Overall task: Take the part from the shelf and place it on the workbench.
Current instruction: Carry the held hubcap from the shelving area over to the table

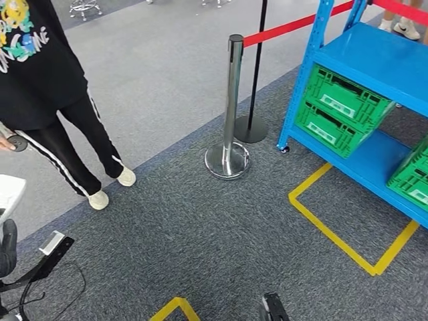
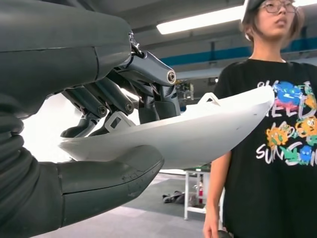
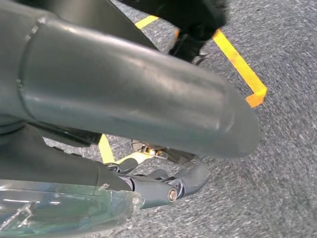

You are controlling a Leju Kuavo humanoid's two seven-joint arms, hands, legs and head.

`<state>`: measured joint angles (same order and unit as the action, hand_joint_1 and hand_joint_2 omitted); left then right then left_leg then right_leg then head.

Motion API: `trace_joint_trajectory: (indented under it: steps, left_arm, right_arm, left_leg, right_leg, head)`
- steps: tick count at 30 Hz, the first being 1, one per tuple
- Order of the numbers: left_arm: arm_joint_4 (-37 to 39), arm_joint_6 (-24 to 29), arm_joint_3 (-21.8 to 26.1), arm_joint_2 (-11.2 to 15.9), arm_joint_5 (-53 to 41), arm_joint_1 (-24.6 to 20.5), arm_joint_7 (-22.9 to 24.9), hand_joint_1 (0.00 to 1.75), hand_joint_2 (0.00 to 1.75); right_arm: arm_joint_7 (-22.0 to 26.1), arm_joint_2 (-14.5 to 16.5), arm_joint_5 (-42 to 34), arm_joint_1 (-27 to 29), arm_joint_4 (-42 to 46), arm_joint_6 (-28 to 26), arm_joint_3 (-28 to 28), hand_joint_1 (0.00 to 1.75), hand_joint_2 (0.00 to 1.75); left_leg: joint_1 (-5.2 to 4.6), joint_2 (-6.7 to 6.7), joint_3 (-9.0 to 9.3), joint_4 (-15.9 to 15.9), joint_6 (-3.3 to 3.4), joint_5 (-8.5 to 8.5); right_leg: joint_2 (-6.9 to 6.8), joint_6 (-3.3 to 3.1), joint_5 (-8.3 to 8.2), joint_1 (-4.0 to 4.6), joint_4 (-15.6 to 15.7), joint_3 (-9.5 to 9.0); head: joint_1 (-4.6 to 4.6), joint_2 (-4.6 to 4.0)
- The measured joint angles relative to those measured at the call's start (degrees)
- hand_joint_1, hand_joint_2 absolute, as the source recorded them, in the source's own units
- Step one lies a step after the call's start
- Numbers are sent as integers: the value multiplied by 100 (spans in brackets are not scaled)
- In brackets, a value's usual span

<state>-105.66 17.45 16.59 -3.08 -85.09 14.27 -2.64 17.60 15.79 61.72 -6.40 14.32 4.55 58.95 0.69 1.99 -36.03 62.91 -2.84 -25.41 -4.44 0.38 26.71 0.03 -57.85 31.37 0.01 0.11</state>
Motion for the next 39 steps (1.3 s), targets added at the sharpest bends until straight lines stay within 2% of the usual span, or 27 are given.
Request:
trace_joint_trajectory:
  steps: [1,3,5,7,9,10,11,12,13,14,16,18,20,21,22,24,26,27,28,29,30,32,33,35,36,37,39]
  left_arm:
    - [8,2,-60,21,0,-27,11,175,175]
    - [38,-8,-148,40,10,-76,-20,175,175]
    - [69,-114,-179,23,115,-95,-177,175,175]
    - [79,-334,-171,-27,481,-118,-468,175,175]
    - [79,-546,-153,-91,966,-147,-749,175,175]
    - [79,-621,-128,-118,1157,-153,-849,175,175]
    - [79,-674,-94,-144,1288,-151,-917,175,175]
    - [76,-710,-52,-166,1380,-145,-966,175,175]
    - [70,-734,1,-182,1443,-138,-1001,175,175]
    - [59,-754,59,-193,1490,-128,-1031,175,175]
    - [27,-789,192,-204,1578,-108,-1101,175,175]
    - [-4,-808,324,-211,1645,-78,-1169,175,175]
    - [-22,-830,502,-220,1734,-15,-1310,175,175]
    - [-24,-852,630,-230,1783,15,-1430,175,175]
    - [-24,-882,778,-241,1821,24,-1567,175,175]
    - [-22,-950,1090,-281,1855,-11,-1821,175,175]
    - [-14,-1000,1352,-332,1856,-44,-1969,175,175]
    - [-10,-1013,1460,-357,1854,-46,-2007,175,175]
    - [-7,-1021,1554,-375,1851,-46,-2032,175,175]
    - [-4,-1025,1632,-390,1848,-49,-2050,175,175]
    - [-4,-1026,1691,-402,1846,-53,-2060,175,175]
    - [-4,-1027,1767,-426,1841,-78,-2071,175,175]
    - [-4,-1027,1799,-439,1841,-86,-2072,175,175]
    - [-4,-1028,1862,-460,1841,-86,-2073,175,175]
    - [-4,-1028,1892,-467,1842,-84,-2073,175,175]
    - [-4,-1028,1916,-474,1841,-87,-2073,175,175]
    - [-4,-1028,1942,-485,1841,-102,-2073,175,175]
  right_arm:
    - [2,-2,1,-4,0,1,2,0,0]
    - [5,-4,3,-11,0,5,3,0,0]
    - [6,-3,7,-21,0,11,4,0,0]
    - [8,-3,12,-26,0,13,4,0,0]
    - [10,-3,16,-12,0,9,4,0,0]
    - [10,-3,17,1,0,7,5,0,0]
    - [10,-3,20,14,0,3,5,0,0]
    - [10,-3,27,23,0,2,6,0,0]
    - [10,-3,39,26,0,1,6,0,0]
    - [10,-3,53,23,0,2,6,0,0]
    - [5,-3,83,12,0,4,5,0,0]
    - [-5,-3,120,0,0,6,5,0,0]
    - [-17,3,172,-26,-1,9,-3,0,0]
    - [-24,9,197,-45,-1,11,-13,0,0]
    - [-29,14,216,-62,-1,13,-24,0,0]
    - [-45,18,238,-76,-2,14,-45,0,0]
    - [-64,18,246,-71,-2,14,-64,0,0]
    - [-72,18,249,-73,-2,14,-74,0,0]
    - [-78,18,251,-77,-2,14,-82,0,0]
    - [-82,19,253,-82,-2,15,-91,0,0]
    - [-85,19,254,-89,-2,15,-102,0,0]
    - [-87,15,254,-102,-1,14,-119,0,0]
    - [-88,13,254,-112,0,14,-125,0,0]
    - [-90,14,254,-133,0,14,-131,0,0]
    - [-90,16,255,-143,0,14,-136,0,0]
    - [-89,20,255,-150,0,15,-141,0,0]
    - [-90,23,256,-145,-1,16,-149,0,0]
  left_leg:
    - [-13,118,171,-309,26,83]
    - [-49,220,289,-586,93,107]
    - [-57,73,260,-604,182,121]
    - [-43,-65,253,-616,259,148]
    - [-36,-204,241,-618,312,166]
    - [-40,-281,234,-617,327,172]
    - [-44,-361,230,-616,332,176]
    - [-47,-446,230,-615,334,180]
    - [-47,-533,234,-615,331,183]
    - [-42,-618,241,-614,325,188]
    - [-37,-771,236,-603,291,198]
    - [-15,-902,197,-607,225,227]
    - [26,-1015,152,-630,140,268]
    - [26,-954,121,-597,109,243]
    - [17,-822,53,-475,86,153]
    - [-7,-464,-226,110,56,-199]
    - [4,-314,-528,771,20,-481]
    - [18,-285,-569,888,4,-483]
    - [33,-257,-502,793,-13,-388]
    - [51,-198,-325,501,-33,-225]
    - [67,-57,-93,113,-60,-71]
    - [71,159,246,-478,-35,93]
    - [60,198,305,-590,8,94]
    - [36,56,296,-604,124,91]
    - [34,-14,292,-608,167,103]
    - [36,-86,287,-612,206,117]
    - [32,-218,277,-616,268,136]
  right_leg:
    - [-61,27,14,19,-12,1]
    - [-180,88,37,54,-28,0]
    - [-250,146,62,35,-36,-8]
    - [-5,202,251,5,-296,93]
    - [332,222,624,-4,-1013,411]
    - [402,217,781,-3,-1408,601]
    - [430,207,847,-1,-1669,735]
    - [444,192,800,0,-1726,779]
    - [471,172,641,0,-1538,705]
    - [537,154,421,-2,-1173,540]
    - [816,131,107,-24,-386,182]
    - [954,121,56,-20,-69,25]
    - [832,69,22,-2,-22,-14]
    - [766,31,-6,-1,10,-29]
    - [692,-8,-36,-6,47,-36]
    - [525,-49,-63,0,85,-38]
    - [337,-59,-61,9,86,-25]
    - [247,-59,-59,10,86,-19]
    - [163,-53,-55,8,85,-14]
    - [84,-38,-49,4,82,-15]
    - [10,-11,-38,9,72,-20]
    - [-121,68,10,37,33,-5]
    - [-179,106,30,52,32,-10]
    - [-291,162,47,45,58,-70]
    - [-235,195,83,28,33,-84]
    - [-108,220,173,11,-94,-47]
    - [256,246,503,-7,-712,243]
  head:
    - [0,0]
    - [8,0]
    - [18,0]
    - [36,0]
    - [62,0]
    - [68,0]
    - [70,0]
    - [70,0]
    - [68,0]
    - [70,0]
    - [65,0]
    - [63,0]
    - [64,0]
    - [58,0]
    - [46,0]
    - [23,0]
    - [17,0]
    - [16,0]
    - [16,0]
    - [16,0]
    - [14,0]
    - [21,0]
    - [27,0]
    - [44,0]
    - [47,0]
    - [53,0]
    - [69,0]
